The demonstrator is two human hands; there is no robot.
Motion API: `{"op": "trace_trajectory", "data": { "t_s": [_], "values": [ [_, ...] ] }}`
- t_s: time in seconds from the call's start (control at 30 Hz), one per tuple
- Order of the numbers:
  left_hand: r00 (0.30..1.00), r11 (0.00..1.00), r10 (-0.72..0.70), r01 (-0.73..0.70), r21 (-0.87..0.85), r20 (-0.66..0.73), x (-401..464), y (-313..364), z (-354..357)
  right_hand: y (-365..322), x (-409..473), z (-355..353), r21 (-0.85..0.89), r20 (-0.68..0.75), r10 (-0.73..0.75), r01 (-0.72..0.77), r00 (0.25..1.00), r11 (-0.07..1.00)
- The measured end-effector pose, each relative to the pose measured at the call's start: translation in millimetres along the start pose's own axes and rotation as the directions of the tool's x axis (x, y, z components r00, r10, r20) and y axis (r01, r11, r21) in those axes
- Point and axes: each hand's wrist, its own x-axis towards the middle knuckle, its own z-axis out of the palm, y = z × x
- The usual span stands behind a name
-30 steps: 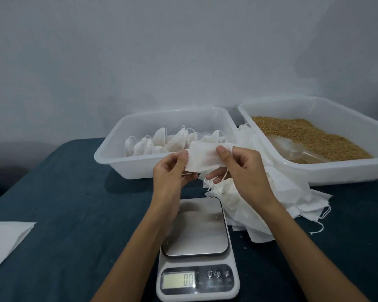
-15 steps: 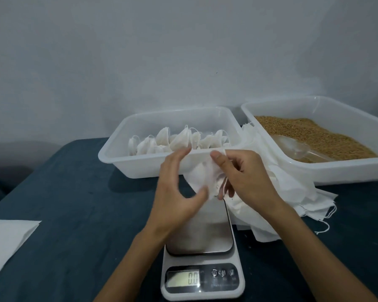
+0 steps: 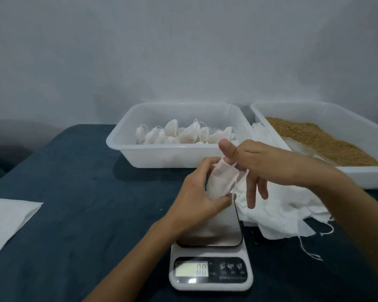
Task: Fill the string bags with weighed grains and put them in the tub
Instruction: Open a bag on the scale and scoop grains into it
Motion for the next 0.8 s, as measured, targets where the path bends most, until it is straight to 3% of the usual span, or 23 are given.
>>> {"op": "trace_trajectory", "data": {
  "t_s": [0.07,0.23,0.47,0.67,0.8],
  "values": [
    [1.0,1.0,-0.018,0.018,-0.018,-0.016,0,1,3,-6,1,-1,-0.043,0.086,0.011,-0.007,0.996,0.999],
    [0.996,0.984,-0.075,0.08,-0.159,0.039,-2,-1,0,-22,-1,-16,-0.208,0.021,0.072,-0.066,0.997,0.976],
    [0.995,0.937,-0.072,0.091,-0.338,0.068,-5,1,8,-38,9,-6,-0.356,0.192,0.111,-0.037,0.975,0.934],
    [0.994,0.879,-0.102,0.102,-0.466,0.026,-5,7,14,-45,12,-5,-0.424,0.216,0.182,-0.075,0.959,0.902],
    [0.99,0.898,-0.141,0.13,-0.419,0.005,-5,4,12,-44,8,-19,-0.371,0.173,0.083,-0.013,0.981,0.928]
  ]
}}
